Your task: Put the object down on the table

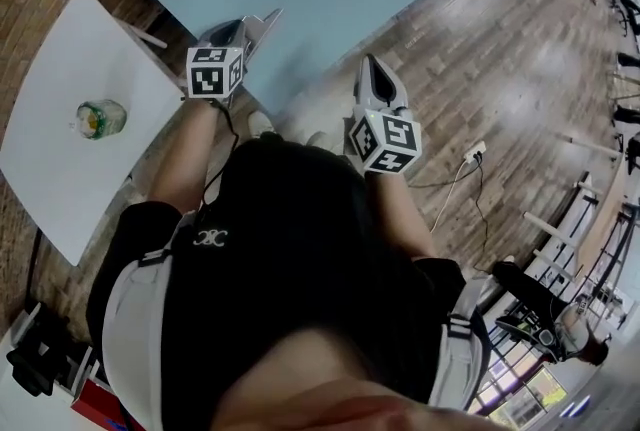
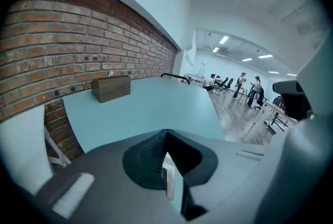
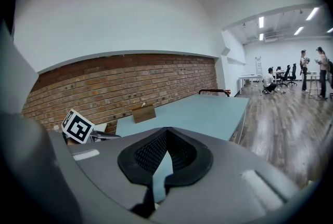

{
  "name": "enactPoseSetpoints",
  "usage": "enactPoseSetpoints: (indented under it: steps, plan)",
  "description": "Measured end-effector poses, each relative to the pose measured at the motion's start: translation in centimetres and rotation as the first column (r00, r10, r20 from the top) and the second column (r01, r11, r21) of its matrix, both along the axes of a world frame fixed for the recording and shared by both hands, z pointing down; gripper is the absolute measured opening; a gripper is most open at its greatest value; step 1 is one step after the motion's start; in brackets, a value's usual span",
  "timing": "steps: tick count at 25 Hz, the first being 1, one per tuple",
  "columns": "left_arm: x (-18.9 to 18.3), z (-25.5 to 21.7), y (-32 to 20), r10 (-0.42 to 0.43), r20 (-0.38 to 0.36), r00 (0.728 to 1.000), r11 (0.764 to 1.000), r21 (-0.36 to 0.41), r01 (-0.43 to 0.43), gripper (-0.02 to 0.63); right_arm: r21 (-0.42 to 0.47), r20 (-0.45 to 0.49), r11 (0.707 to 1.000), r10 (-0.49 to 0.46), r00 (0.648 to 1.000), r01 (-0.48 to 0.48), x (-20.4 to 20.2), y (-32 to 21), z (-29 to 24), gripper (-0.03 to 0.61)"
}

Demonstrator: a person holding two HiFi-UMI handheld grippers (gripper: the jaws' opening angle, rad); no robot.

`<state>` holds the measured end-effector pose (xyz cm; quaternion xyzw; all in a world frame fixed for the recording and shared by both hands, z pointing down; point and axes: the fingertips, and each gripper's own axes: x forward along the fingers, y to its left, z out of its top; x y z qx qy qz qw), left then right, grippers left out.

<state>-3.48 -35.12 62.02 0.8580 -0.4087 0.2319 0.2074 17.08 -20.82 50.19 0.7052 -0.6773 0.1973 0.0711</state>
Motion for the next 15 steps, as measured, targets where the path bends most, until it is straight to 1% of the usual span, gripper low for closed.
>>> enactPoseSetpoints:
  steps: [5, 13, 15]
  plan:
    - [0.7, -1.9, 1.0, 0.013, -0.039, 0.999, 1.000, 0.018, -0.013, 0.000, -0.005, 0.006, 1.000, -0.024, 1.000, 0.024, -0.1, -0.8, 0.3, 0.011]
    - [1.3, -2.7, 1.1, 0.020, -0.044, 0.999, 0.999, 0.029, -0.019, 0.000, 0.002, 0.008, 0.999, -0.048, 0.999, 0.048, -0.2, -1.9, 0.3, 0.012]
    - [1.4, -2.7, 1.1, 0.017, -0.053, 0.998, 1.000, 0.020, -0.016, 0.000, 0.004, 0.008, 0.999, -0.049, 0.999, 0.049, 0.0, -2.1, 0.3, 0.012]
